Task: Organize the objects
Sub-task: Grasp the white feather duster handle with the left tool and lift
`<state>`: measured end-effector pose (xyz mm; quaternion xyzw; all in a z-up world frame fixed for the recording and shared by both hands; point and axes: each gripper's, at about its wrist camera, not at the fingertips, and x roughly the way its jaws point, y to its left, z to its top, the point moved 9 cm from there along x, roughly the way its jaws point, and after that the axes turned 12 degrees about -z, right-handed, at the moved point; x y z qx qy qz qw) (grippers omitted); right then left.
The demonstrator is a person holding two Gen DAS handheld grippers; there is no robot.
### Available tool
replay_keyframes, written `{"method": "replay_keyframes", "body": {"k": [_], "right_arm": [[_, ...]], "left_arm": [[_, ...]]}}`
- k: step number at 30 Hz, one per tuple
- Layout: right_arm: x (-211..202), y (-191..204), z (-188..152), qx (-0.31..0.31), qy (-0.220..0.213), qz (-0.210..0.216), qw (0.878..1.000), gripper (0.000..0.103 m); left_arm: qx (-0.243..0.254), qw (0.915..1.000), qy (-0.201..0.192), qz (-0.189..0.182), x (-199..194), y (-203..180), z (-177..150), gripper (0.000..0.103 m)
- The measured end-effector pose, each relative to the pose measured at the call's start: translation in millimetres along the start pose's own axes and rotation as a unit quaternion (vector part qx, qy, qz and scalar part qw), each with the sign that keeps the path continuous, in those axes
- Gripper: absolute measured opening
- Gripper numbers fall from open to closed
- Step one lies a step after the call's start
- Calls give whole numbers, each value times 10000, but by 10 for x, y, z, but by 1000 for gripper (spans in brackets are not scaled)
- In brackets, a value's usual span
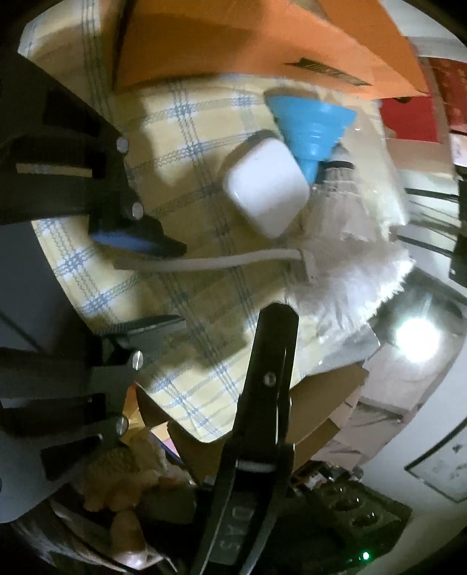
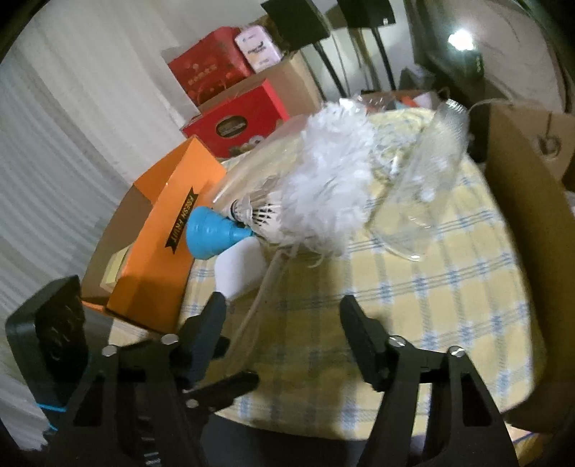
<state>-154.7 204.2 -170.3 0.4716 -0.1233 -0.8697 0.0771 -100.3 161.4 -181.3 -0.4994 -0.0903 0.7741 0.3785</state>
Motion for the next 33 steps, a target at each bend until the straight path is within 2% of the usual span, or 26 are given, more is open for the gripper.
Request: {"method": "replay_keyframes", "body": {"k": [7, 11, 23, 26, 27, 33], "right_arm": [[318, 62, 0, 76, 306, 156, 9994, 52], [400, 86, 5, 129, 394, 252, 9988, 52], [520, 13, 74, 569, 511, 578, 9954, 52], [519, 25, 84, 654, 512, 741, 9938, 42], [509, 45, 90, 674, 483, 832, 9931, 36], [344, 99, 127, 788, 328, 1113, 9901, 31]], "left_arm": [[-78, 9999, 42, -84, 49, 63, 29, 22], [-88, 9999, 115, -37, 95, 98, 35, 6], [-37, 9999, -1, -160, 20, 25, 46, 7], [42, 9999, -8, -151, -7, -14, 29, 7], [73, 9999, -25, -136, -22, -24, 29, 7], [343, 9992, -198, -106, -226, -181, 10, 8]]}}
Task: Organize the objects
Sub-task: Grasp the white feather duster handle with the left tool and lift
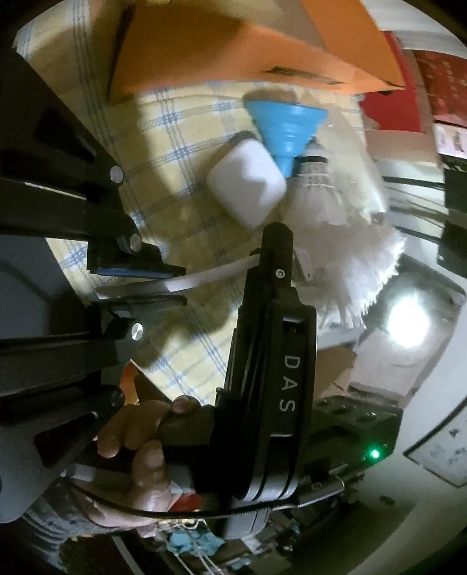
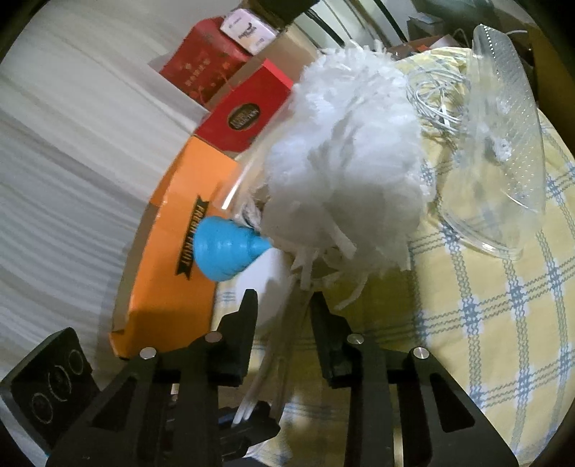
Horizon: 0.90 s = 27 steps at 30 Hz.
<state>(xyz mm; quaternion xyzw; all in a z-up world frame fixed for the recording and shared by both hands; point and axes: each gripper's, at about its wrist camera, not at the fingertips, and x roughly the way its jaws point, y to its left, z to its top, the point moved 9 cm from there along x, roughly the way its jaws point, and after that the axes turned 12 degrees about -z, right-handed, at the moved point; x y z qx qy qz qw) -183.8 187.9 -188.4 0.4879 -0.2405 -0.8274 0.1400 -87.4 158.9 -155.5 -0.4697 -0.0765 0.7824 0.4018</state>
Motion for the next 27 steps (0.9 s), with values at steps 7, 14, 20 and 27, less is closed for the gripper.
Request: {"method": "replay_keyframes", "body": {"k": [7, 14, 20, 27], "right_arm": [[-322, 214, 58, -91, -286, 162, 9994, 30], [-430, 595, 123, -412, -400, 187, 9982, 29], [-331, 998, 107, -639, -361, 329, 9968, 29], [-99, 1530, 86, -838, -197, 614, 9944, 29]], "left_arm": [[218, 9994, -245, -68, -315, -139, 114, 8], [235, 9984, -507, -2, -675, -121, 219, 8], [171, 9967, -755, 228, -1124, 58, 191, 8], [-15, 9943, -986, 404, -1577, 372, 155, 7]]}}
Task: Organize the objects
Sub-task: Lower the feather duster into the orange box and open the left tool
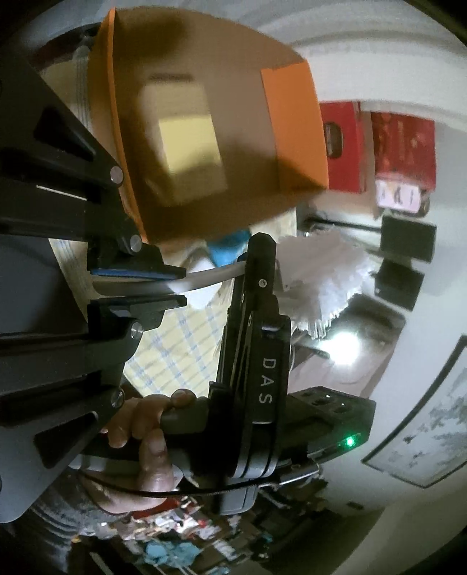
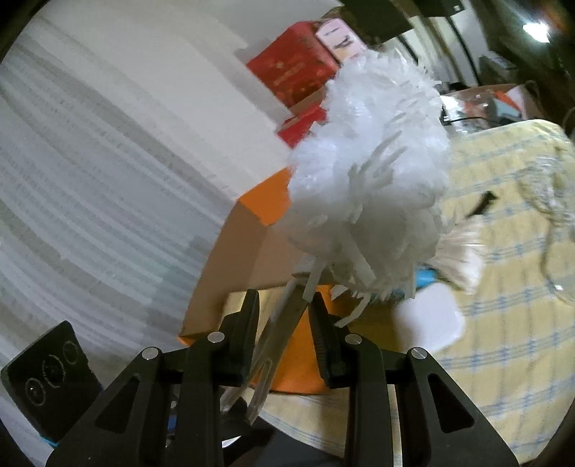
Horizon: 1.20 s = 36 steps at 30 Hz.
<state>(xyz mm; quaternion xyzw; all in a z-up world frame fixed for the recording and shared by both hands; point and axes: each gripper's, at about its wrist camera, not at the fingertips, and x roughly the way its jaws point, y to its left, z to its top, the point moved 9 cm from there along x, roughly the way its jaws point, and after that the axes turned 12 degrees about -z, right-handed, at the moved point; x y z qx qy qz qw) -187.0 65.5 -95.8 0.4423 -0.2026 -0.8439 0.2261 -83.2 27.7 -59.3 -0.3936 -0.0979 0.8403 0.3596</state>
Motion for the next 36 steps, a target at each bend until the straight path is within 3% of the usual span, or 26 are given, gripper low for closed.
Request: {"method": "replay_keyframes", "body": {"k": [11, 20, 32, 36], "right_arm": [[515, 725, -20, -293, 293, 395, 9984, 29], [880, 852, -106, -157, 611, 455, 9970, 29], [1314, 910, -149, -110, 1070, 127, 9941, 33], [1313, 879, -100, -122, 1023, 107, 9946, 35]], "left_arm": [[-258, 9989, -214, 342, -468, 592, 14, 7], [-282, 9986, -85, 430, -588, 979, 1, 7], [-478, 9979, 105, 434, -545, 1407, -30, 8], [-448, 9955, 201, 806, -522, 1596, -37, 7]]}}
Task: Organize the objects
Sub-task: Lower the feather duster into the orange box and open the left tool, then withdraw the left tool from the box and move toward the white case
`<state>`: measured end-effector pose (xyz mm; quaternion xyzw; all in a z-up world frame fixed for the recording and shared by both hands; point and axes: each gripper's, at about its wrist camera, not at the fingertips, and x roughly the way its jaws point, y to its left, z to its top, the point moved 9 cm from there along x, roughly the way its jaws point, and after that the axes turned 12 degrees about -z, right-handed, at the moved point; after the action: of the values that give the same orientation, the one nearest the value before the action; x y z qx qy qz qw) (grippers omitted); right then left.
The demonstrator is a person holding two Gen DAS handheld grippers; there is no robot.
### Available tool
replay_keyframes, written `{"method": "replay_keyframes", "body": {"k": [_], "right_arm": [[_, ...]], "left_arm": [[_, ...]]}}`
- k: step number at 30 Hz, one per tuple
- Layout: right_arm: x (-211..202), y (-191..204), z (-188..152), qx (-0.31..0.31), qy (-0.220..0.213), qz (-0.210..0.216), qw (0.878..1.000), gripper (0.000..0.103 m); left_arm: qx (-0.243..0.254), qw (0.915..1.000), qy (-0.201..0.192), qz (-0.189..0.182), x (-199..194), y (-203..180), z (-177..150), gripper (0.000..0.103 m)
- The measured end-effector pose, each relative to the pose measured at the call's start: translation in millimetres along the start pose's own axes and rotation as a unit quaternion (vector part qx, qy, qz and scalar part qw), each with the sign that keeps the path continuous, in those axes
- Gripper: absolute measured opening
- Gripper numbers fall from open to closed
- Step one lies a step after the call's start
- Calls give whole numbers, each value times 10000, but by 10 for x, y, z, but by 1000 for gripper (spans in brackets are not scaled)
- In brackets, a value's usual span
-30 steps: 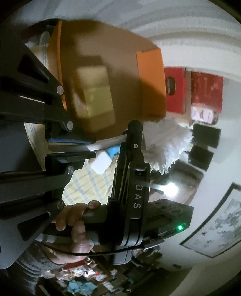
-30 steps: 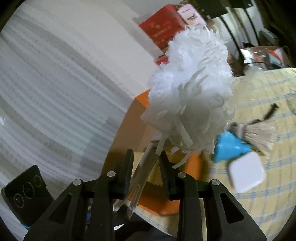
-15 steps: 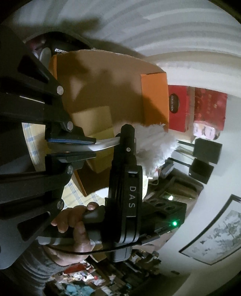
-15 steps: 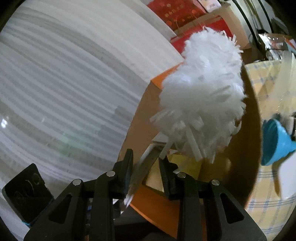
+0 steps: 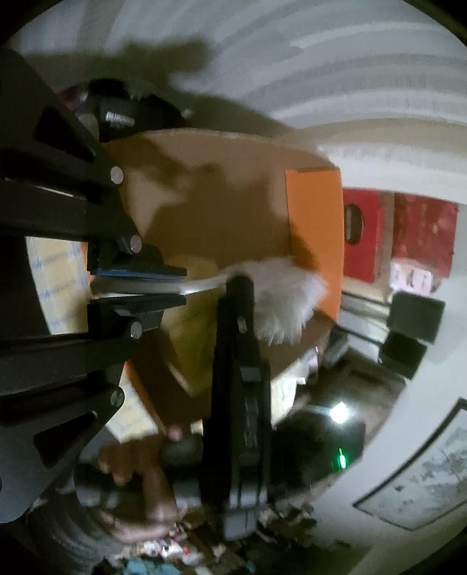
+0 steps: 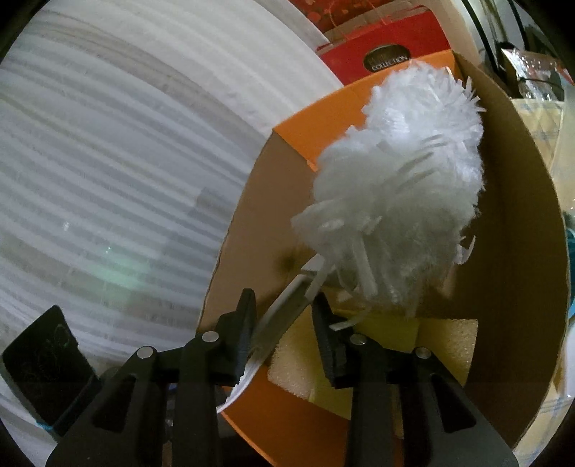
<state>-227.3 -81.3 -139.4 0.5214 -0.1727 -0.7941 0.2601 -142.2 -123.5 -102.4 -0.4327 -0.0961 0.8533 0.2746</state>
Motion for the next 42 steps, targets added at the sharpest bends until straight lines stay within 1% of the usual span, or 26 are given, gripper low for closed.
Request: {"method": "replay_keyframes", "body": {"k": [2, 3, 5, 6, 7, 10, 12, 14, 18, 22, 23, 24, 25, 27, 28, 30, 31, 32, 33, 36, 38, 42], "right_arm": [[-14, -41, 10, 7, 3, -10, 10000, 39], [-20, -51, 10, 5, 9, 7, 10000, 43], [-57, -60, 14, -44, -24, -31, 10000, 46], [-62, -49, 6, -77, -51, -65, 9999, 51], [-39, -22, 11, -107, -68, -114, 9999, 54], [-45, -56, 20, -186, -51, -287, 9994, 54], [-58, -98, -9, -231, 1, -434, 9988, 54], [-54, -127, -44, -304, 72, -527, 9981, 54], [-92, -206, -119, -417, 135, -778, 9960, 54], [-131, -218, -165, -531, 144, -854, 9948, 54], [-139, -213, -168, -549, 141, -864, 9947, 54], [-164, -204, -170, -565, 115, -847, 9947, 54], [-198, -187, -156, -571, 54, -785, 9953, 54], [-270, -151, -124, -612, -99, -700, 9956, 56], [-316, -136, -110, -648, -160, -692, 9954, 60], [-398, -123, -95, -692, -242, -680, 9950, 64], [-450, -123, -91, -711, -293, -668, 9948, 65], [-505, -131, -83, -717, -344, -677, 9945, 66], [-571, -151, -80, -727, -406, -715, 9940, 69], [-717, -215, -66, -744, -554, -859, 9920, 80], [-789, -254, -72, -747, -603, -923, 9911, 82], [-924, -370, -99, -738, -694, -1067, 9891, 85]], "left_arm": [[-99, 9999, -11, -16, 24, 100, 2, 8], [-163, 9999, -21, 15, 29, 156, 0, 9], [-256, 9996, -39, 67, 31, 246, -6, 10], [-294, 9995, -37, 77, 36, 275, -16, 11], [-317, 9995, -20, 86, 41, 299, -30, 11], [-339, 9989, 148, 286, 91, 378, -97, 13], [-394, 9981, 188, 435, 106, 426, -130, 13], [-463, 9979, 152, 432, 95, 450, -133, 13], [-524, 9980, 88, 353, 62, 431, -131, 25], [-449, 9985, 84, 297, 70, 332, -129, 33], [-441, 9987, 80, 262, 78, 310, -119, 38], [-433, 9988, 69, 213, 83, 277, -110, 45], [-432, 9989, 47, 163, 83, 242, -101, 50], [-432, 9990, -13, 64, 73, 171, -93, 67], [-432, 9990, -31, 47, 70, 136, -86, 70], [-445, 9990, -74, 14, 45, 83, -72, 80], [-464, 9989, -113, 4, 32, 56, -61, 83], [-474, 9988, -149, 5, 16, 39, -48, 89], [-481, 9986, -214, -8, -1, 9, -32, 92], [-493, 9981, -357, 12, -46, -52, -5, 95], [-483, 9978, -449, 58, -75, -77, 27, 98], [-421, 9975, -547, 178, -104, -143, 98, 100]]}}
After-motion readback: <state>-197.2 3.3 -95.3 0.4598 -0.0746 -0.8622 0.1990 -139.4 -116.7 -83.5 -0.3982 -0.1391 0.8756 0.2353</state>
